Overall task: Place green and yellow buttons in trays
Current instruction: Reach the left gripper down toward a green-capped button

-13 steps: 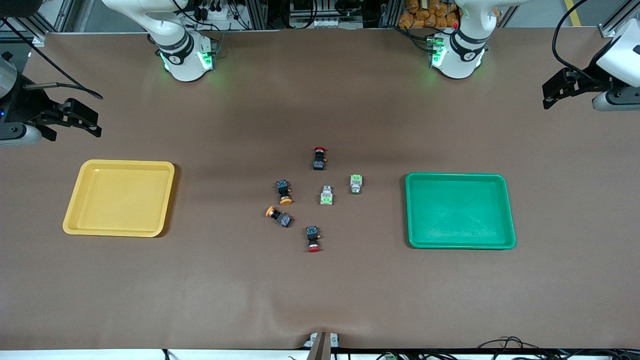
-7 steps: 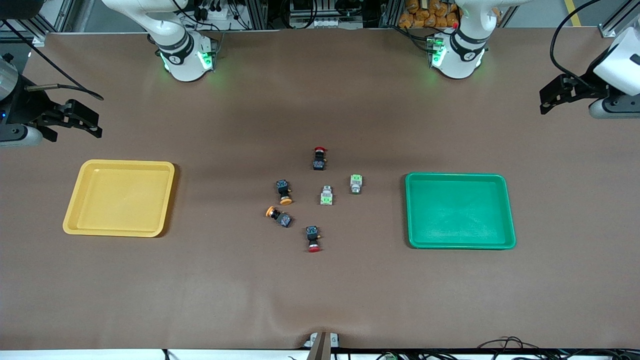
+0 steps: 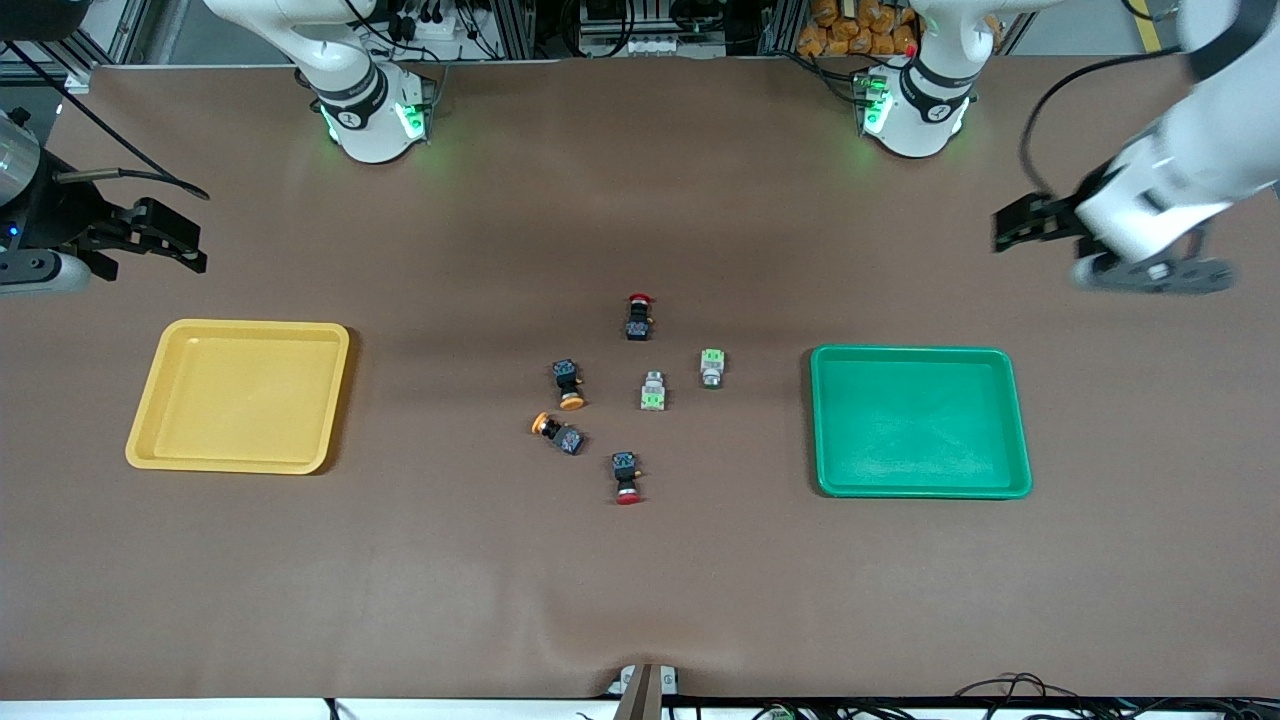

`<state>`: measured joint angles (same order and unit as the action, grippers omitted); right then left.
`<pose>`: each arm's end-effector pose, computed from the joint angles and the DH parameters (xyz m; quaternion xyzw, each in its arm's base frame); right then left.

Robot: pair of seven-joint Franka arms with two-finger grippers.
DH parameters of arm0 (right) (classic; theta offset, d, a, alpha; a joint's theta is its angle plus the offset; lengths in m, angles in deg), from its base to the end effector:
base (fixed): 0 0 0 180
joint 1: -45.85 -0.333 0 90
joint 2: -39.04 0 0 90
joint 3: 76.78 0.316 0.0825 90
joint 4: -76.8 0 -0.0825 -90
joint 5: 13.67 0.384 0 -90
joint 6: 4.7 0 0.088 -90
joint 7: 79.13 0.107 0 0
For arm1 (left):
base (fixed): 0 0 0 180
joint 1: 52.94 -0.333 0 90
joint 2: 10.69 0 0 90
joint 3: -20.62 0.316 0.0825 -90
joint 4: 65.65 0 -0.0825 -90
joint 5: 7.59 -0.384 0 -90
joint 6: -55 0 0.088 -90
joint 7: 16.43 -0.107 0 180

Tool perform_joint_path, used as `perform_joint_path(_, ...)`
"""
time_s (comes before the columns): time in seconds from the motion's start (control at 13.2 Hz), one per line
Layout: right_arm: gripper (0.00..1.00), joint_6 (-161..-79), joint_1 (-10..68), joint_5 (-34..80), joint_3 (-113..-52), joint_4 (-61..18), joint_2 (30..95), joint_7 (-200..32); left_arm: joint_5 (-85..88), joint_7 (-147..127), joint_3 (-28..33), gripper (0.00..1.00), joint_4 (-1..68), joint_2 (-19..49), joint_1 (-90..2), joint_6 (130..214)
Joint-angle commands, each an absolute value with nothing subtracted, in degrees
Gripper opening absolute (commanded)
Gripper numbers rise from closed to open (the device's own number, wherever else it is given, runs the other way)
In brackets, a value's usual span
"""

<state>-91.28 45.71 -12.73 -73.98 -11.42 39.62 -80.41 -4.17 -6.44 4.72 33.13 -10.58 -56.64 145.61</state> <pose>0.5509 0.0300 0.6284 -0.9991 -0.0371 0.0195 0.0082 0.5333 -0.1217 0.5527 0.9968 -0.0168 -0.0766 0.0156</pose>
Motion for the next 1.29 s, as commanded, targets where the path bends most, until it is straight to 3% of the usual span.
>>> perform_joint_path(0.0,1.00,-90.7,45.6,-12.9,-74.1,-11.2,39.6,-79.8,-3.6,2.4,-0.4,1.00,40.6,-10.2,-56.5,155.1)
perform_joint_path(0.3,1.00,-90.7,45.6,-12.9,-74.1,-11.7,39.7,-79.8,-4.4,20.1,-6.8,1.00,44.7,-4.3,-54.2,167.7)
perform_joint_path(0.91,1.00,-90.4,45.4,-12.9,-74.1,-12.0,40.3,-79.8,-13.6,30.5,-7.2,1.00,43.4,15.8,-44.7,188.6)
perform_joint_path(1.21,1.00,-90.6,45.1,-12.9,-74.1,-11.9,41.7,-77.9,-19.7,30.8,-7.2,1.00,39.7,22.9,-42.1,190.0)
